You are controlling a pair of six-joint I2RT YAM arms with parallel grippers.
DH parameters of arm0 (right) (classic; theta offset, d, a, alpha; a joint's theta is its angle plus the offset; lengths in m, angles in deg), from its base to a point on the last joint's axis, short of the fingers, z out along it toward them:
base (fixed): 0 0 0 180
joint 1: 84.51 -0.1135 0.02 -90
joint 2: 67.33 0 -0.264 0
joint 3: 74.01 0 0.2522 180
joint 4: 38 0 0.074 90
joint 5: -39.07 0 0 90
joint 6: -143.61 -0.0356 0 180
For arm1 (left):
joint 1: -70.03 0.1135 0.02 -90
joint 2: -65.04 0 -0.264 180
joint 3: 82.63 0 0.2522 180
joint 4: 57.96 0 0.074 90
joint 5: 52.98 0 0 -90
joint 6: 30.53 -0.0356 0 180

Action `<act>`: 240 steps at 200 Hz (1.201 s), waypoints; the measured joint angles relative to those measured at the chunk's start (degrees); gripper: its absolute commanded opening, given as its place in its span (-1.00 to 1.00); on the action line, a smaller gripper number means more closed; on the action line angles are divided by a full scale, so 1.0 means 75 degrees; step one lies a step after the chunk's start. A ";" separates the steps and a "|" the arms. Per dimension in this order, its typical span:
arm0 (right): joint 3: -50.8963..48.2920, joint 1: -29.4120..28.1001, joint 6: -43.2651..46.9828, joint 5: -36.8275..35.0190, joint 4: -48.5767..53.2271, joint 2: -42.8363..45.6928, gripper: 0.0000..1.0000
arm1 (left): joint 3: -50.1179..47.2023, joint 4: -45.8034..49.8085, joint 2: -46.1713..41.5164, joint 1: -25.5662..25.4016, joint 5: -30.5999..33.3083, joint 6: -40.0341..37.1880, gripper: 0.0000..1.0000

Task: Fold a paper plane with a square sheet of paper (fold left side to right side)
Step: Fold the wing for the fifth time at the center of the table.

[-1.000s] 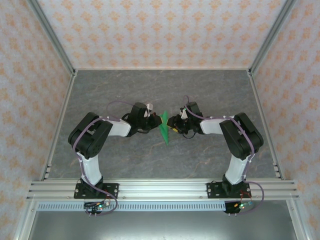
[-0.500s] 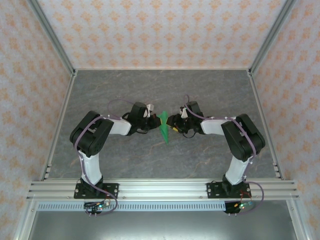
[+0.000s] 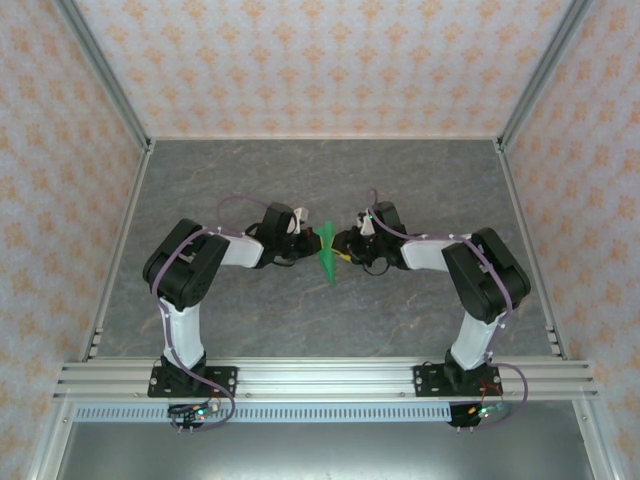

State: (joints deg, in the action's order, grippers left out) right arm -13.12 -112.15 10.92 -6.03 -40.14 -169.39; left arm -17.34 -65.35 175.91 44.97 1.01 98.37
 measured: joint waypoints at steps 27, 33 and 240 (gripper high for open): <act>-0.0058 -0.0096 -0.0169 0.0152 -0.0274 0.0000 -0.52 | 0.0029 0.0076 0.0009 0.0012 0.0003 -0.0052 -0.98; -0.0058 -0.0128 -0.0201 0.0184 -0.0344 0.0000 -0.54 | 0.0029 0.0085 0.0009 0.0012 0.0003 -0.0061 -0.98; -0.0058 -0.0565 -0.0425 0.0239 -0.0679 -0.0376 -0.62 | 0.0070 0.0143 0.0041 0.0160 0.0000 -0.0146 -1.00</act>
State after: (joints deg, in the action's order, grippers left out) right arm -13.55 -116.39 7.72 -4.23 -45.23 -172.21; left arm -16.82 -64.28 176.21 46.17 1.01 97.27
